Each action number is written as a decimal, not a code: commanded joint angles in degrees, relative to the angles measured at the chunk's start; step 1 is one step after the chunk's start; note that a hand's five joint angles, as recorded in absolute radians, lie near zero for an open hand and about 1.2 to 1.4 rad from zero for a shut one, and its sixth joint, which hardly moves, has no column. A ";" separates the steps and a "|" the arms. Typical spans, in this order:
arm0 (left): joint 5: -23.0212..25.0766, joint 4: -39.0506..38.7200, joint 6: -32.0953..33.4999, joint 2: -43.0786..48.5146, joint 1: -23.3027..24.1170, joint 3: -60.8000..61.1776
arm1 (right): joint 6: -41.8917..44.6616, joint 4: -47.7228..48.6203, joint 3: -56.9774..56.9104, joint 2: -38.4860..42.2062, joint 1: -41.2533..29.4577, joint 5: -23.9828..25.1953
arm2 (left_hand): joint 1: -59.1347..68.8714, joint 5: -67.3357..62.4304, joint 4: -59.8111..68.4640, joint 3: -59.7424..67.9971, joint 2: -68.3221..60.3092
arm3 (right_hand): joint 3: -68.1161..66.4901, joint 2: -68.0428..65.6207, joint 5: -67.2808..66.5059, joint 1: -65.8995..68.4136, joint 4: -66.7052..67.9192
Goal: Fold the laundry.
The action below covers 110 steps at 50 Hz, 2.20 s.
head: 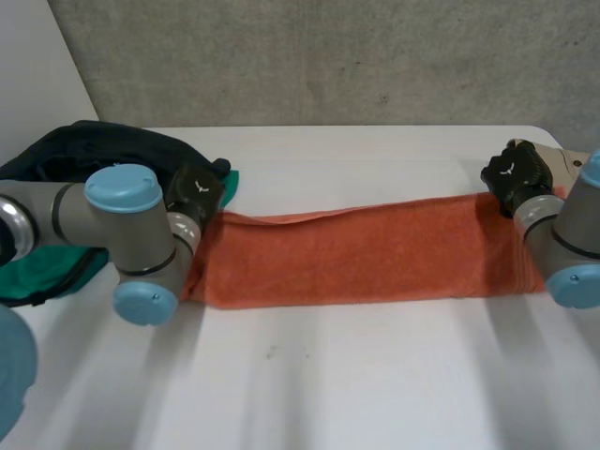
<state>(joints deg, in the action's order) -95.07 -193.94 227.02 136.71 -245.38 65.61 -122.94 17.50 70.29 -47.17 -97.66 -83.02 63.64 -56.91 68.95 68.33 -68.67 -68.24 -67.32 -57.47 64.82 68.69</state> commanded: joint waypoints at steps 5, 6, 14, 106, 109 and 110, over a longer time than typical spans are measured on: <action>0.24 -7.06 0.26 6.81 -0.19 -7.86 | -0.02 4.29 -10.60 11.04 -0.95 0.05 | 16.36 -13.09 11.05 11.67 -11.33 | 10.33 9.41 9.56 -6.91 -10.78; 0.15 -8.63 0.44 6.98 -0.19 -8.21 | -0.11 4.90 -11.13 11.49 -1.04 -0.21 | 4.89 -1.62 -0.41 0.20 0.14 | 23.54 22.62 22.77 -20.12 -23.99; 1.73 -12.34 0.53 4.28 2.70 -5.85 | -4.58 6.24 -10.44 8.69 -1.39 -2.23 | -53.64 56.91 -58.95 -58.33 58.67 | 58.24 57.32 57.47 -54.82 -58.69; 5.42 -9.97 -23.64 -25.28 1.22 40.13 | -15.05 -18.03 20.41 -19.01 20.05 18.86 | -27.36 30.62 -32.66 -32.04 32.38 | 43.02 42.10 42.25 -39.60 -43.47; 5.51 -9.97 -23.73 -23.87 0.78 39.69 | -15.05 -17.94 20.94 -18.83 20.05 18.77 | -27.36 30.62 -32.66 -32.04 32.38 | 42.68 41.76 41.91 -39.26 -43.13; 5.51 -9.97 -23.64 -22.73 0.43 39.51 | -15.05 -17.94 21.12 -18.83 19.97 18.77 | -27.36 30.62 -32.66 -32.04 32.38 | 42.68 41.76 41.91 -39.26 -43.13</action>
<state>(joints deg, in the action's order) -89.67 -203.81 203.03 110.13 -244.11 106.01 -138.55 -0.61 90.72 -66.28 -77.84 -64.19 31.40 -21.43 31.36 31.01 -31.09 -22.17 -22.22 -11.37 22.03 21.66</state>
